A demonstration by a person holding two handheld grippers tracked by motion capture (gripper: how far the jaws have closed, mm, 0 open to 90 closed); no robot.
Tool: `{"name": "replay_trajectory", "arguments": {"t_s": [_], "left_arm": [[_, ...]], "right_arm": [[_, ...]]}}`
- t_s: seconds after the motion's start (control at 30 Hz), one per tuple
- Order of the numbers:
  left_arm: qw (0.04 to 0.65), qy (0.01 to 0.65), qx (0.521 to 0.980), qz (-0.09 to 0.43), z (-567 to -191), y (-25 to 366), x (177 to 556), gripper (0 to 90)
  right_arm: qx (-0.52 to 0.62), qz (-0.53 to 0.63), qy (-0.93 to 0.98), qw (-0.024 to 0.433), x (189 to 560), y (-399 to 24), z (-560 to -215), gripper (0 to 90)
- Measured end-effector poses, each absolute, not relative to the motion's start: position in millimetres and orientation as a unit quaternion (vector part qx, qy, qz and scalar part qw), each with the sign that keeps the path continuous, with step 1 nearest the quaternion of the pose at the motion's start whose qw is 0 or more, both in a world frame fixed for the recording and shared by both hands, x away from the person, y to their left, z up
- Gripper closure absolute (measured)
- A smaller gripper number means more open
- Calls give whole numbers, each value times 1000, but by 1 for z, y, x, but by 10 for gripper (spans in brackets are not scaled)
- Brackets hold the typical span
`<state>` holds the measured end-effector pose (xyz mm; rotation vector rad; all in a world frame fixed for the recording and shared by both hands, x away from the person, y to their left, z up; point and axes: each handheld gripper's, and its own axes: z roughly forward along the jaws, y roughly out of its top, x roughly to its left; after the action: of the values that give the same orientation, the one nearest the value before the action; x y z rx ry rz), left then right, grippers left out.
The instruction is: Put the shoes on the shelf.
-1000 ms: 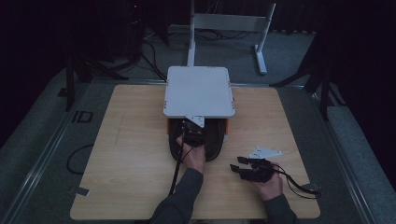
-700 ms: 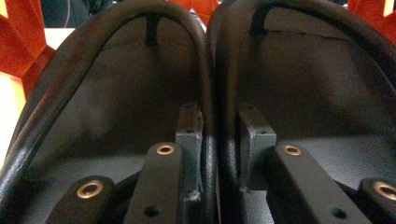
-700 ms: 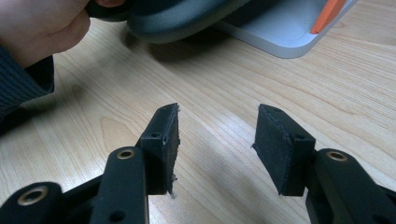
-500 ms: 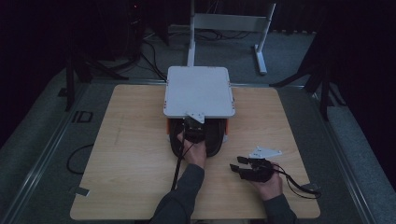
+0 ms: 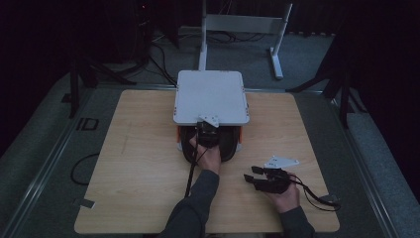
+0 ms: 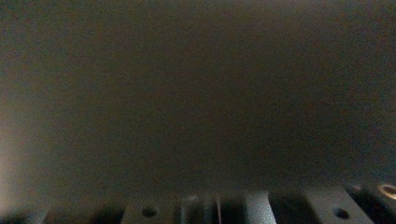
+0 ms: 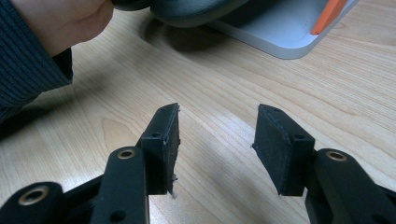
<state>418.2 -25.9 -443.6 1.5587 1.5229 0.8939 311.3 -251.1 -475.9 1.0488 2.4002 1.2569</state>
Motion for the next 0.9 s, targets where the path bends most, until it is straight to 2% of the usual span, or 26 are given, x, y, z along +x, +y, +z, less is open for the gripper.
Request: {"name": "replay_trajectory", "arguments": {"t_s": [0.9], "left_arm": [[396,594,595,370,-438,-27,431,689]], "right_arm": [[357,428,822,121,311,-251,-476,495]]}}
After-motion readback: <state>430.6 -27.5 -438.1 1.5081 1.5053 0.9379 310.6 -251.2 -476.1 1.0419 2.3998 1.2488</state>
